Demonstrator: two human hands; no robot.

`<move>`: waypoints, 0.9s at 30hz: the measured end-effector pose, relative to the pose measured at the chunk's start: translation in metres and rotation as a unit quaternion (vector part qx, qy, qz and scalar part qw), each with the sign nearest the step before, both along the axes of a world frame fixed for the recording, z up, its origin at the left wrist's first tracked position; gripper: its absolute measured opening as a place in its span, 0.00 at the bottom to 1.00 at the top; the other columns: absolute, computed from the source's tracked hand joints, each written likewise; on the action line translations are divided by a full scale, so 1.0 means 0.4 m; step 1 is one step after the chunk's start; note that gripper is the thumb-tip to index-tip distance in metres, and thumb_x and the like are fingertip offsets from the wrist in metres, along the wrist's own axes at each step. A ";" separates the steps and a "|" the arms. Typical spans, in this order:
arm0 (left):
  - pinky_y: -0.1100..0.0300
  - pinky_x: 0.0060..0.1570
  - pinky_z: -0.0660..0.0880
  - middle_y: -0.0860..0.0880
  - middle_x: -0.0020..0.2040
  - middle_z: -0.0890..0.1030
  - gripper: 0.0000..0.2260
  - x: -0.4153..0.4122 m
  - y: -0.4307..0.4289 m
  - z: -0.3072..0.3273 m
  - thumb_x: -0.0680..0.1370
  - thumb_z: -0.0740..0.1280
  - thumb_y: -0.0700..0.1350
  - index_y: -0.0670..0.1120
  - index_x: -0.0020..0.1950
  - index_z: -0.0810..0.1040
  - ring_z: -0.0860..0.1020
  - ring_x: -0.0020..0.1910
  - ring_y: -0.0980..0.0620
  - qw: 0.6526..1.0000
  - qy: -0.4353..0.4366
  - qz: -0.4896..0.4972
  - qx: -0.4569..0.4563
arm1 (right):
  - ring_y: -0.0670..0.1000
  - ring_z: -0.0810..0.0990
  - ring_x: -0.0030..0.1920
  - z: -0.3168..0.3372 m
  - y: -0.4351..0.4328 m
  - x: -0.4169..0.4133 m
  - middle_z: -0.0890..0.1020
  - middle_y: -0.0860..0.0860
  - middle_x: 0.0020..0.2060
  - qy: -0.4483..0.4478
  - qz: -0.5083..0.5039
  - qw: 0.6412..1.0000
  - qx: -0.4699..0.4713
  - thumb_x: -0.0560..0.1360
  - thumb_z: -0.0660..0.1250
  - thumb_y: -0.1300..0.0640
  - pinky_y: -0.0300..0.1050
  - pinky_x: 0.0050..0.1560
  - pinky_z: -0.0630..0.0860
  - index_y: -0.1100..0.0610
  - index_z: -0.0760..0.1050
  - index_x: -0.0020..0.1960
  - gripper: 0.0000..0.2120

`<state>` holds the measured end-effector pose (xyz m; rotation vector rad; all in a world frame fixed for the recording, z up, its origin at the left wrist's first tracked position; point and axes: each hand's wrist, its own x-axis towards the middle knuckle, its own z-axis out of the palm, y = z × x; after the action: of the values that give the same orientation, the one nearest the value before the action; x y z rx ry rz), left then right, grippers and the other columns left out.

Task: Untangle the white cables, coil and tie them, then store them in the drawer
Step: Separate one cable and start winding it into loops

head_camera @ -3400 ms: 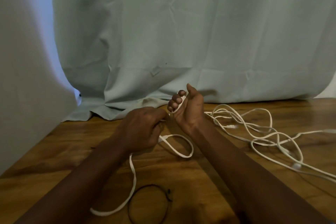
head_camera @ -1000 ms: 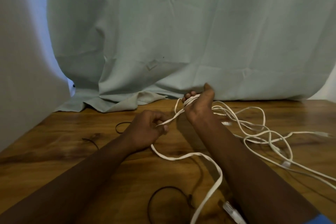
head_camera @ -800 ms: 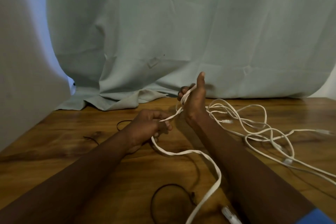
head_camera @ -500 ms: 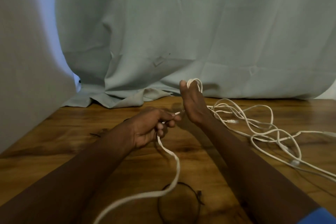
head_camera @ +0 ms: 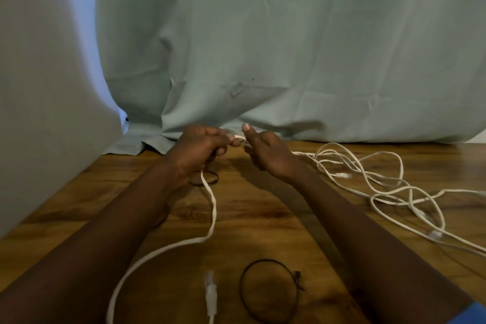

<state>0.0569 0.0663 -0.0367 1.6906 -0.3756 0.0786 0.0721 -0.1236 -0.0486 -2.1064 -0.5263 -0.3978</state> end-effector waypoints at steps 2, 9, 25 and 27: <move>0.66 0.22 0.61 0.51 0.27 0.73 0.08 0.005 0.017 0.001 0.80 0.70 0.44 0.45 0.44 0.88 0.65 0.25 0.55 0.998 -0.050 0.015 -0.017 | 0.48 0.60 0.23 0.017 0.020 -0.014 0.64 0.50 0.24 0.103 0.071 0.988 0.092 0.84 0.52 0.36 0.41 0.29 0.60 0.54 0.64 0.31 0.29; 0.69 0.31 0.71 0.46 0.31 0.80 0.09 0.017 -0.002 -0.003 0.77 0.76 0.46 0.40 0.46 0.85 0.75 0.29 0.59 0.974 -0.182 0.129 -0.050 | 0.46 0.59 0.19 0.031 0.033 -0.006 0.62 0.47 0.20 0.340 0.257 0.845 0.324 0.85 0.47 0.41 0.43 0.26 0.54 0.52 0.66 0.31 0.28; 0.54 0.32 0.81 0.53 0.33 0.77 0.12 0.023 -0.088 -0.097 0.85 0.63 0.42 0.47 0.66 0.82 0.68 0.27 0.58 0.994 -0.017 -0.029 -0.107 | 0.46 0.63 0.18 0.033 -0.002 0.010 0.64 0.46 0.19 0.365 0.308 0.685 0.550 0.82 0.53 0.52 0.38 0.23 0.64 0.53 0.68 0.33 0.19; 0.55 0.30 0.78 0.53 0.32 0.74 0.11 0.017 -0.100 -0.104 0.85 0.64 0.44 0.50 0.64 0.84 0.67 0.27 0.58 0.995 -0.006 -0.052 -0.089 | 0.46 0.62 0.17 0.030 0.002 0.006 0.64 0.46 0.19 0.352 0.272 0.665 0.600 0.80 0.54 0.53 0.36 0.24 0.62 0.53 0.67 0.32 0.18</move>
<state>0.0638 0.0263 -0.0782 1.4935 -0.4513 0.0447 0.0746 -0.1227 -0.0366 -0.6037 -0.2425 0.3840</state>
